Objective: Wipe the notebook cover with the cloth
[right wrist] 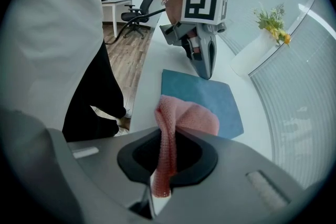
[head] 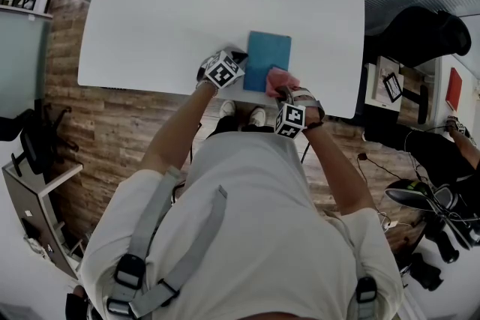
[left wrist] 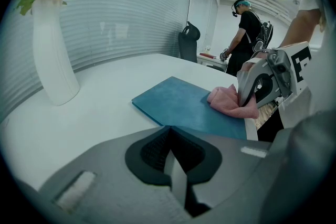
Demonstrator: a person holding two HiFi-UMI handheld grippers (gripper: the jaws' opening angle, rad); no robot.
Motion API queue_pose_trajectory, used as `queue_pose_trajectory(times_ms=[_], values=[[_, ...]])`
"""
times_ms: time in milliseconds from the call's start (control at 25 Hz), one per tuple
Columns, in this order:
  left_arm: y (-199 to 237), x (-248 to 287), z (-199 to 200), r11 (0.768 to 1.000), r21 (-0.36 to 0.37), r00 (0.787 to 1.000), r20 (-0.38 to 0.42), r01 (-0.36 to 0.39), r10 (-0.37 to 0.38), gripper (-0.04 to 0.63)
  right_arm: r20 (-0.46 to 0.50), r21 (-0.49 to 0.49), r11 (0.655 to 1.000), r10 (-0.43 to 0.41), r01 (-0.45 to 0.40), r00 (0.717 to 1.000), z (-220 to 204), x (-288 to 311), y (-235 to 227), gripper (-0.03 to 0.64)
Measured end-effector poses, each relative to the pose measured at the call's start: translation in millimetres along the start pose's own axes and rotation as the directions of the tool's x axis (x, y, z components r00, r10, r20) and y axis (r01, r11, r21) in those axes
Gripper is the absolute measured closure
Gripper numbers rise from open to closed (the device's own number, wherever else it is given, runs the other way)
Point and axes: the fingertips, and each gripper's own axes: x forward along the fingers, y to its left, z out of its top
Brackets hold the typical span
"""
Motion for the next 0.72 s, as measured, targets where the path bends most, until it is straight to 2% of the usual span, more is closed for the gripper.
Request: queue_pose_trajectory(times_ms=[240, 360, 440, 560, 720], values=[[2, 1, -2, 1.0, -0.007, 1.0, -0.005, 0.001, -0.001, 0.598, 0.033, 0.037, 0.999, -0.008, 0.006, 0.999, 1, -2, 3, 0.6], [2, 0, 0, 1.0, -0.02, 1.0, 0.001, 0.008, -0.008, 0.596, 0.059, 0.112, 0.994, 0.004, -0.011, 0.998, 5, -7, 1, 0.597], [0, -11, 8, 0.998, -0.058, 0.999, 0.034, 0.006, -0.004, 0.592, 0.096, 0.185, 0.983, -0.015, -0.003, 0.995, 11, -17, -7, 0.592], [2, -30, 30, 0.994, -0.109, 0.99, 0.135, -0.025, 0.039, 0.592, 0.157, 0.309, 0.95, -0.09, 0.038, 0.984, 20, -40, -33, 0.589], [-3, -68, 68, 0.991, -0.119, 0.961, 0.262, -0.061, 0.091, 0.593, 0.236, 0.493, 0.868, -0.209, 0.069, 0.949, 31, -81, -73, 0.589]])
